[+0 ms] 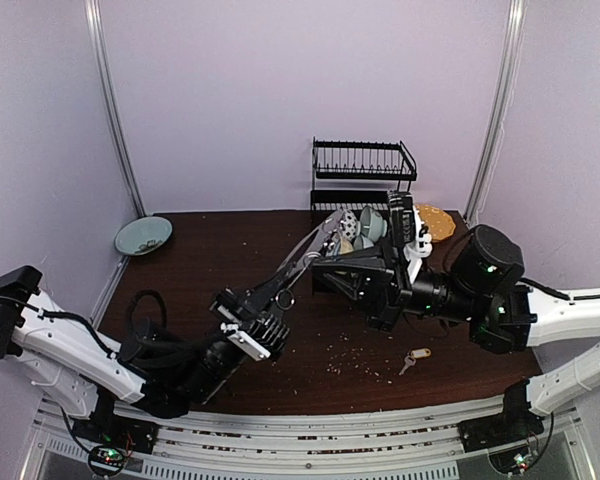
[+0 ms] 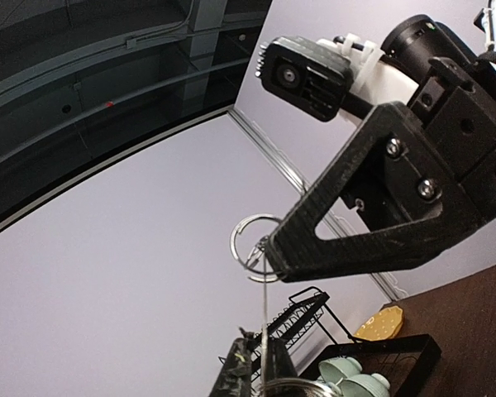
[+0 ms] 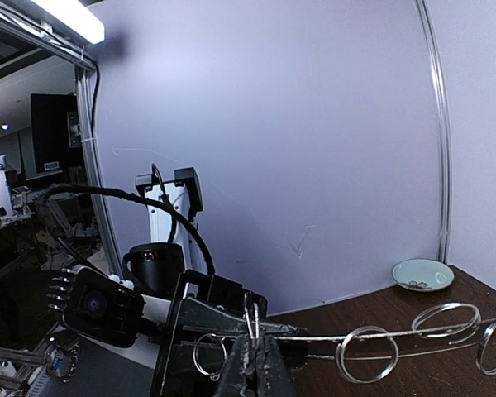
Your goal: Put the keys on the keyring
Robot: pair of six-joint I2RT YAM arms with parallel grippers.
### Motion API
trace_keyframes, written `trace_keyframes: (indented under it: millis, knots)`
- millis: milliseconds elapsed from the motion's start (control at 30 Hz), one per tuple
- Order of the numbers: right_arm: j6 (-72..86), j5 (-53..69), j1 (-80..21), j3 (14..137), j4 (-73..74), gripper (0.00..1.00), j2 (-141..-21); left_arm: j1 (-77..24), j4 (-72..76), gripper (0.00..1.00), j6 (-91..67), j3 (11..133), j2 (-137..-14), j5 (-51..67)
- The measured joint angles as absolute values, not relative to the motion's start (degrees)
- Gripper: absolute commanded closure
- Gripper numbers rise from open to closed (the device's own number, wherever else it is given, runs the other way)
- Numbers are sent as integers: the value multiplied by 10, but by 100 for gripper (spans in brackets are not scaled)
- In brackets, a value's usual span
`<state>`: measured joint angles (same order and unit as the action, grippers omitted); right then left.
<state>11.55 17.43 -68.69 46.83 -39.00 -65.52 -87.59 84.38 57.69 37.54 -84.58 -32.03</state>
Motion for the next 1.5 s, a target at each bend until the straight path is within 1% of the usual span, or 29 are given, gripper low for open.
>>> trace_keyframes:
  millis: [333, 467, 567, 867, 967, 1233, 1500]
  knots:
    - [5, 157, -690, 523, -228, 100, -644, -876, 697, 100, 561, 363, -770, -335]
    - [-47, 179, -690, 540, -158, 100, -639, -872, 590, 100, 527, 354, -720, -313]
    - [-74, 198, -690, 560, -110, 100, -640, -872, 555, 100, 519, 350, -696, -304]
    - [-115, 197, -690, 573, 55, 100, -682, -866, 575, 100, 518, 351, -668, -309]
    - [-116, 198, -690, 571, 61, 100, -672, -866, 573, 100, 520, 351, -670, -309]
    - [-113, 220, -688, 557, 26, 100, -599, -866, 556, 100, 509, 351, -672, -311]
    - [-96, 244, -687, 555, 0, 100, -591, -866, 548, 100, 494, 351, -667, -298]
